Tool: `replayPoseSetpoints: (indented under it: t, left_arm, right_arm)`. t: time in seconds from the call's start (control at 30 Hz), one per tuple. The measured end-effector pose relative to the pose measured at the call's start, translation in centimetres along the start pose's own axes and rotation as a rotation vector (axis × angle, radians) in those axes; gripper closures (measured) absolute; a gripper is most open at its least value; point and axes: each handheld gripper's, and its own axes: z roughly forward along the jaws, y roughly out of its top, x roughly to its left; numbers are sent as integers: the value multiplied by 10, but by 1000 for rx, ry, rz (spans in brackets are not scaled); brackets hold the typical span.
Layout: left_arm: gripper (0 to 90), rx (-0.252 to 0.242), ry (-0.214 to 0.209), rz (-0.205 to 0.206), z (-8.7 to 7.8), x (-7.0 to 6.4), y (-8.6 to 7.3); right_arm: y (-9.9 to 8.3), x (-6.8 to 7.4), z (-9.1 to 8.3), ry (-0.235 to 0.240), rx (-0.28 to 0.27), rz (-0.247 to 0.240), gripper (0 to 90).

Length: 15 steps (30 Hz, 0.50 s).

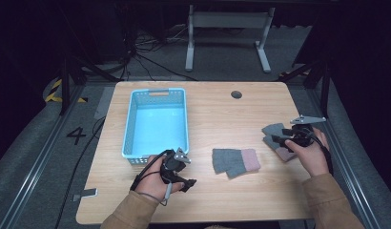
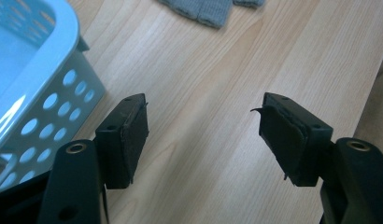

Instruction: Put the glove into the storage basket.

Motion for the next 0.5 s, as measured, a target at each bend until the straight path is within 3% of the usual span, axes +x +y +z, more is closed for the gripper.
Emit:
replayPoseSetpoints:
  t: [0.13, 0.3, 0.5]
  left_arm:
    - [336, -4, 3, -6, -2, 0, -2]
    - [335, -2, 6, -4, -1, 0, -2]
    - [335, 0, 4, -6, -1, 1, -3]
  right_arm:
    - [-3, -9, 6, -41, 31, 4, 409]
    - [-9, -16, 13, -51, 51, 39, 409]
    - [-15, -20, 23, -74, 86, 46, 409]
